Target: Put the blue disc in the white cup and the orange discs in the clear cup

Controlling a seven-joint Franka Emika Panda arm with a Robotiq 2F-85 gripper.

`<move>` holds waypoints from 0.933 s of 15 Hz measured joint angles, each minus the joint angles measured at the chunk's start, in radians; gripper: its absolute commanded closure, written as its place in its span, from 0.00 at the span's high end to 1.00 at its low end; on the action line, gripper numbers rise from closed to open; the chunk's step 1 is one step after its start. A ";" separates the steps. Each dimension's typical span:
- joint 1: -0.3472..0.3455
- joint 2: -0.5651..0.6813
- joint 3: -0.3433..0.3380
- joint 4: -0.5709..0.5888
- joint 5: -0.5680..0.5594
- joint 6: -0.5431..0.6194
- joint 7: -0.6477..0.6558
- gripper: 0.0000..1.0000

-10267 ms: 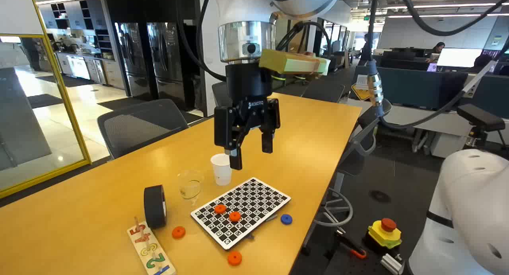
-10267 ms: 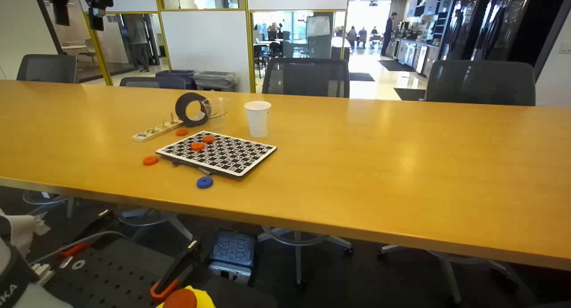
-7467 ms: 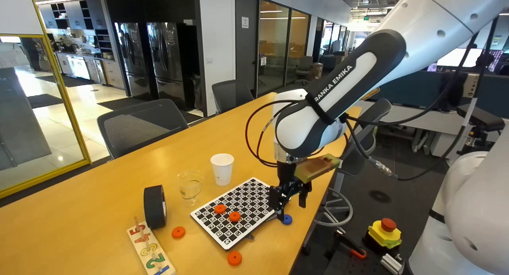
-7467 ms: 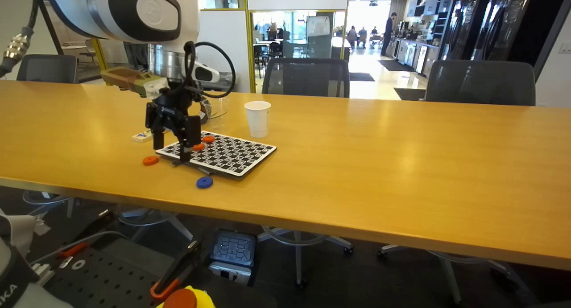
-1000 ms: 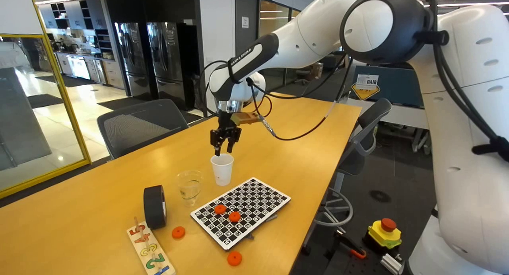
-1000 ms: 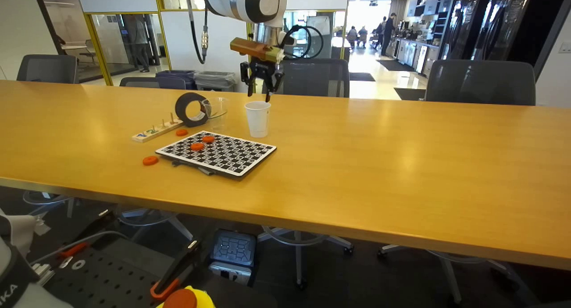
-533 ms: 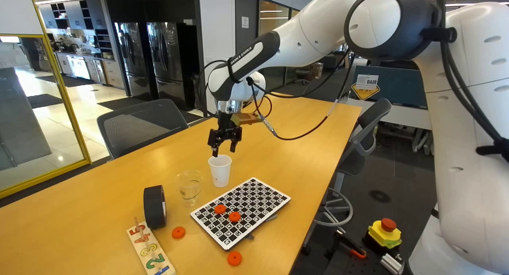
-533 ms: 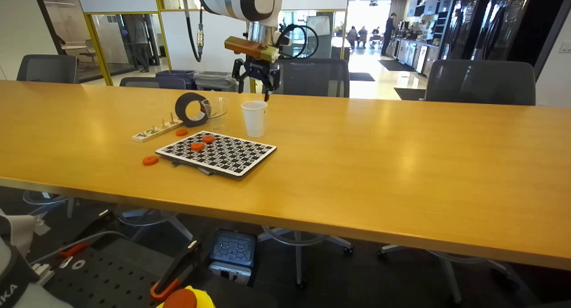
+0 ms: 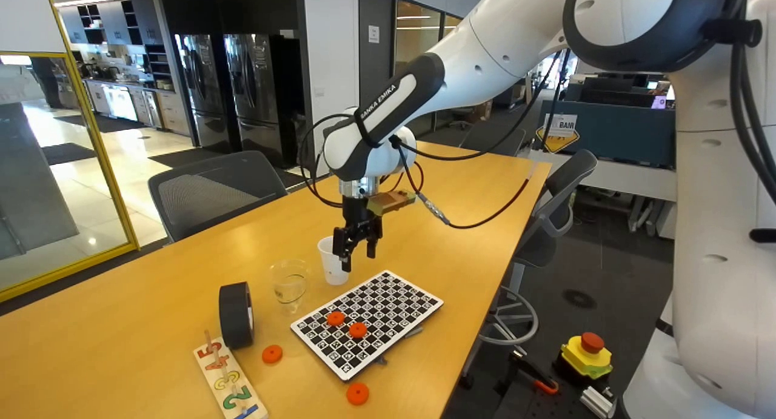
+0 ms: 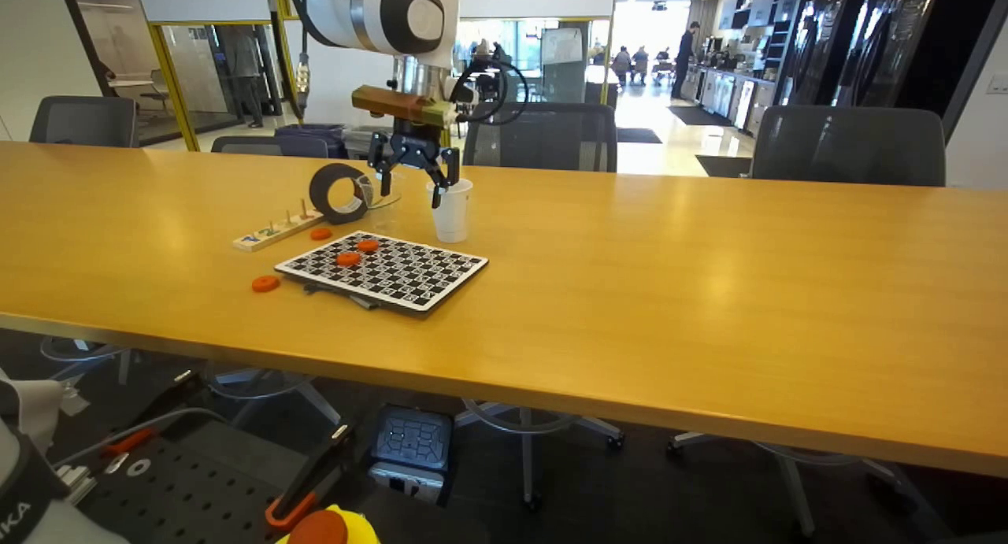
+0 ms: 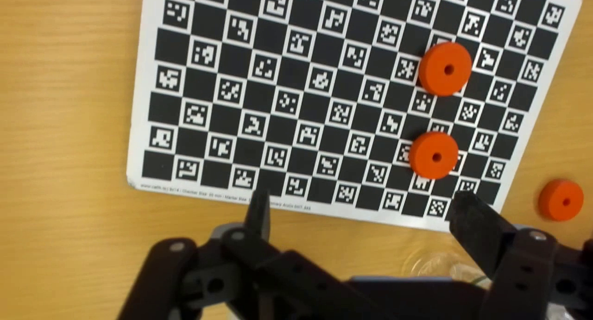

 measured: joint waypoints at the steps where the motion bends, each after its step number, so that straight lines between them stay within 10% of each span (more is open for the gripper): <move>1: 0.007 -0.006 0.000 -0.031 -0.007 0.020 0.001 1.00; 14: 0.082 -0.010 0.004 -0.276 -0.116 0.320 0.099 1.00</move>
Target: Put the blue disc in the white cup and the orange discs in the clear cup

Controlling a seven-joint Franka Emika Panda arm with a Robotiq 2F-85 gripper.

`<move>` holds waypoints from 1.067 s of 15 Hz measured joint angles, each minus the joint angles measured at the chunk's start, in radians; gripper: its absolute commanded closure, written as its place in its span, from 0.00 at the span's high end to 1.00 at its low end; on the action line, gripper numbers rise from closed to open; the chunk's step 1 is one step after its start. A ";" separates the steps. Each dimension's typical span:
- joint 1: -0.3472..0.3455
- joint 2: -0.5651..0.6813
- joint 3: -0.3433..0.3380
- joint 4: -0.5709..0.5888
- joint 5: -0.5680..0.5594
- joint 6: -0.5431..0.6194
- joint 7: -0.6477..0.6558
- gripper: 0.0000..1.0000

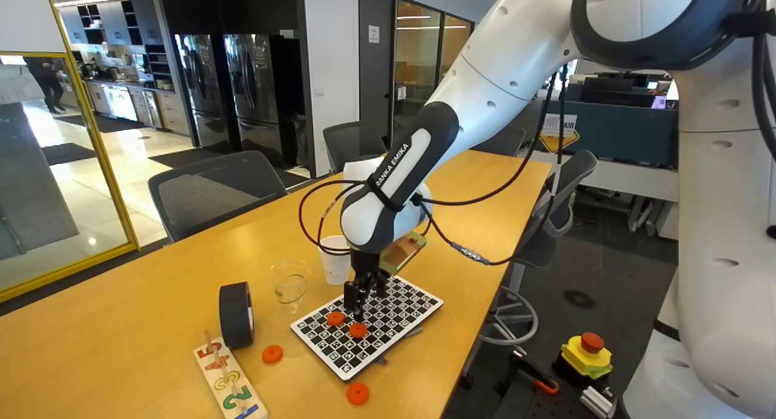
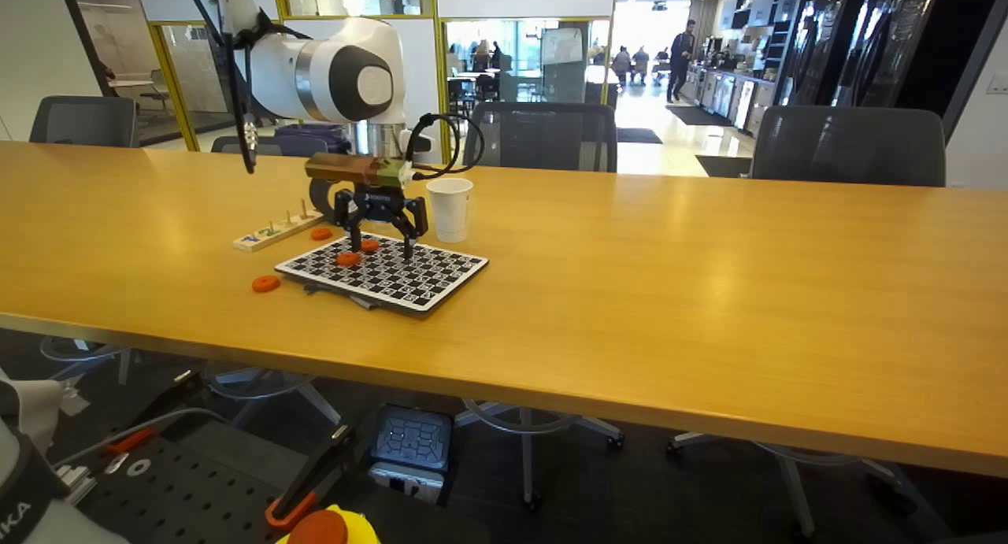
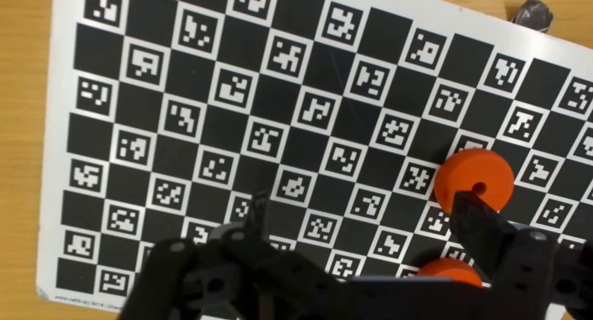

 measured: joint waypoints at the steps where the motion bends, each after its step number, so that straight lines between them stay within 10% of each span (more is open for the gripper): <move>1: 0.001 -0.002 0.002 -0.009 0.000 0.015 0.000 1.00; 16: 0.002 -0.040 0.078 -0.067 0.011 0.065 -0.003 1.00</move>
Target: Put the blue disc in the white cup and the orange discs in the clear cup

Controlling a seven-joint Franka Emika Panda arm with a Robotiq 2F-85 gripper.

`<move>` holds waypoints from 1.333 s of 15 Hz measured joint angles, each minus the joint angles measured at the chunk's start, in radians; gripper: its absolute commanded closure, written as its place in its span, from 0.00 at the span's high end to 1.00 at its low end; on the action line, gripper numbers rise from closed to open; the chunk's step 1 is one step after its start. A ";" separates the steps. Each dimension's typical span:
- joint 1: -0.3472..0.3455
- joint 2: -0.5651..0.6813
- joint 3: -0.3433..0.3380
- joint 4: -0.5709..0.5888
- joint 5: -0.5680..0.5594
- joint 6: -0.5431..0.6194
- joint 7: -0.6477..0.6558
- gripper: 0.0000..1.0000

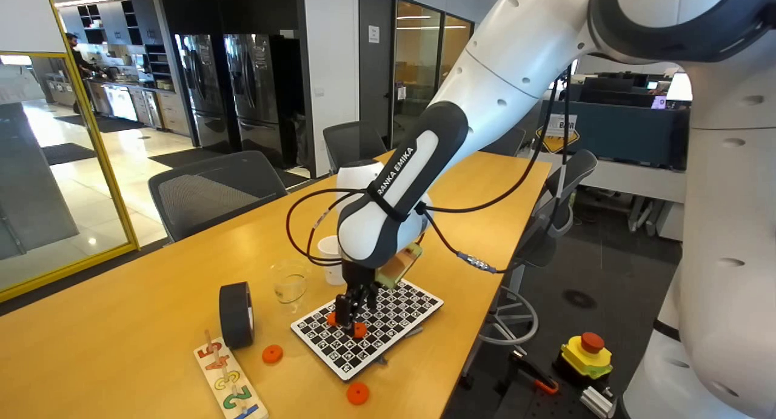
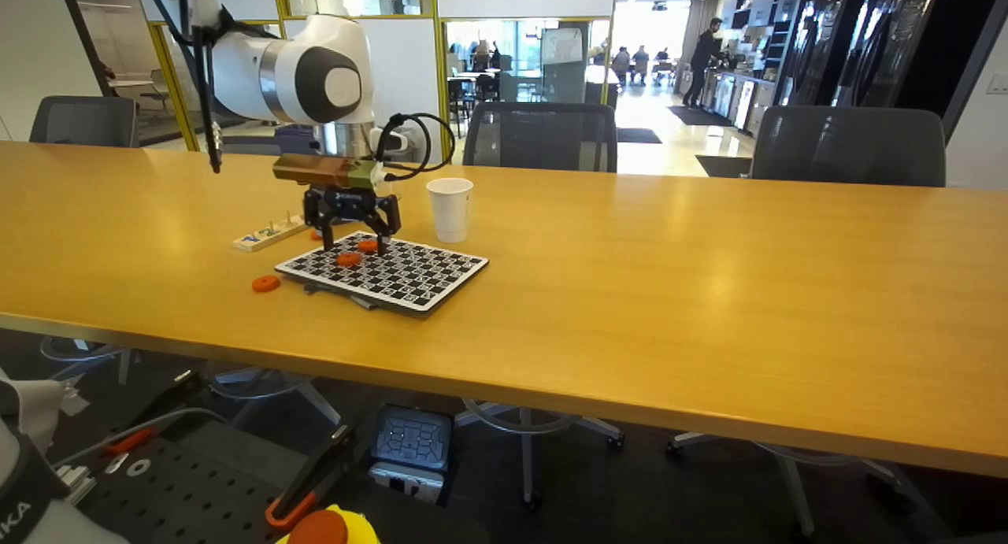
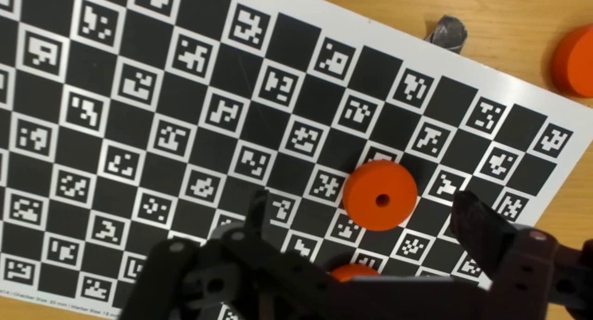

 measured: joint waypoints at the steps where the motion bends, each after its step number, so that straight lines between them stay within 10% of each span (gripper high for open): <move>1: 0.000 0.000 0.002 0.000 0.001 0.000 0.000 1.00; 17: 0.000 0.022 0.003 -0.001 0.008 -0.001 -0.002 1.00; 18: 0.000 0.023 0.003 -0.001 0.008 -0.001 -0.002 0.75; 20: 0.000 0.024 0.004 -0.001 0.008 -0.001 -0.002 0.68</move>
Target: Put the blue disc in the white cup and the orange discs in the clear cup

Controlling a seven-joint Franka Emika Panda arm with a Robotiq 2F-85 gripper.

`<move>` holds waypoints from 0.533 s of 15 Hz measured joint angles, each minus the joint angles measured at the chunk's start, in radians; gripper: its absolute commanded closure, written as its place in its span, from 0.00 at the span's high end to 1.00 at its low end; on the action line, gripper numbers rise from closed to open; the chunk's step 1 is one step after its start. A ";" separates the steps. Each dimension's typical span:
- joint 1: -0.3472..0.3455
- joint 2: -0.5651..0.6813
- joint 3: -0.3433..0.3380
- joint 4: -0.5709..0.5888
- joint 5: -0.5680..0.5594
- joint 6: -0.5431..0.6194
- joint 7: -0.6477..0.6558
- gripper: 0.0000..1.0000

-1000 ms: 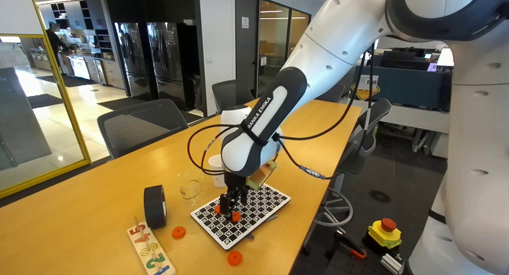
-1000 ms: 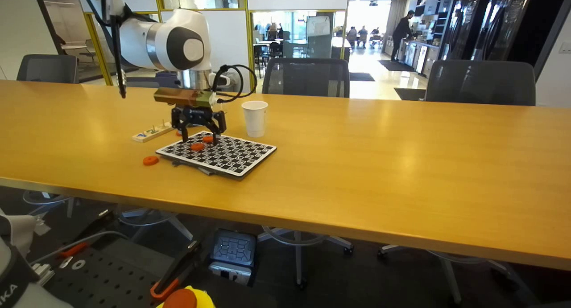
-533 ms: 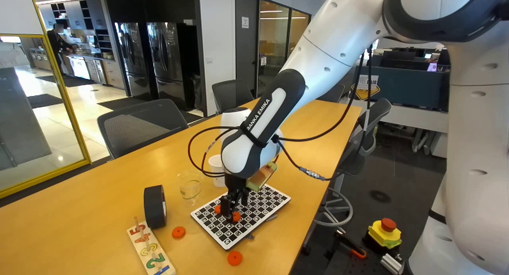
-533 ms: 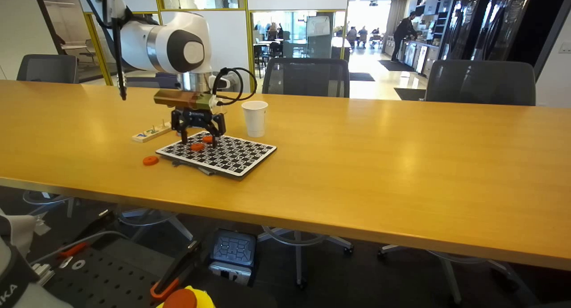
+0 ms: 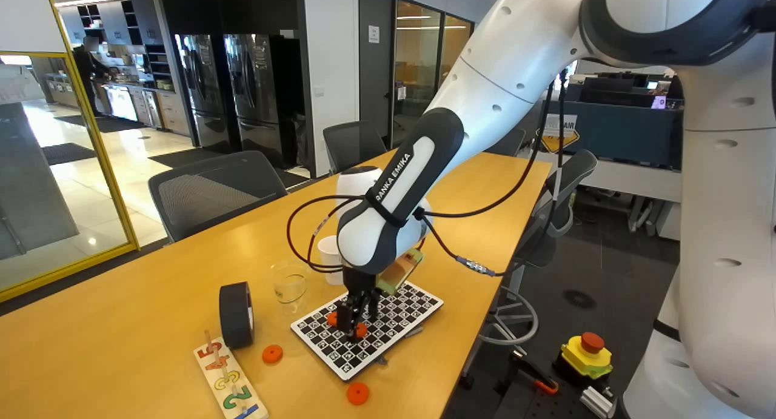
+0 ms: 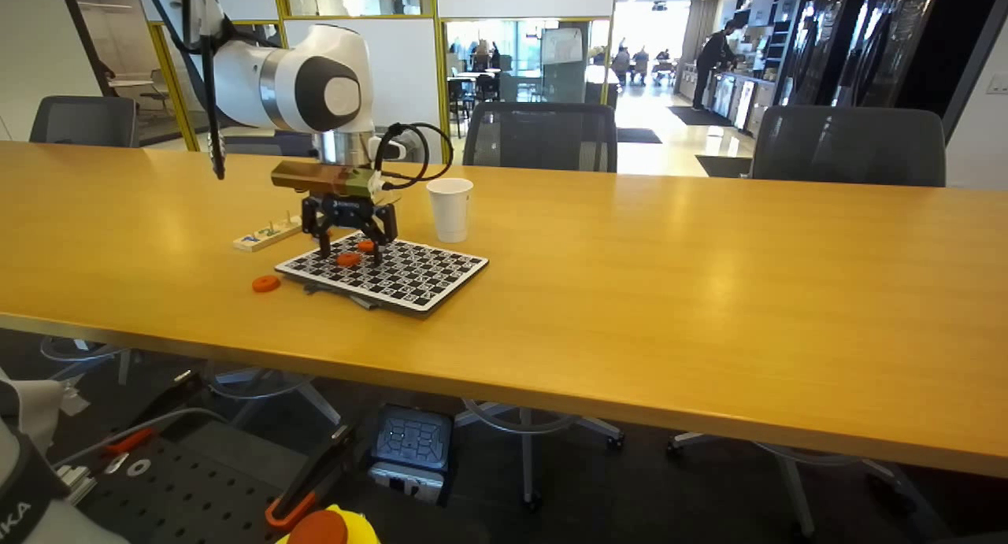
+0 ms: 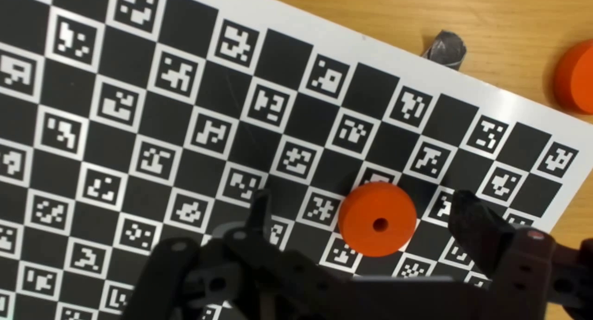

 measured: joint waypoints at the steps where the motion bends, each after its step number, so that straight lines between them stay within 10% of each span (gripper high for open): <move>1: 0.000 0.000 0.001 0.000 0.000 0.000 0.000 0.58; 6: -0.002 -0.001 0.001 0.007 0.000 0.000 -0.001 0.21; 8: -0.002 -0.005 0.002 0.010 0.000 -0.001 -0.001 0.20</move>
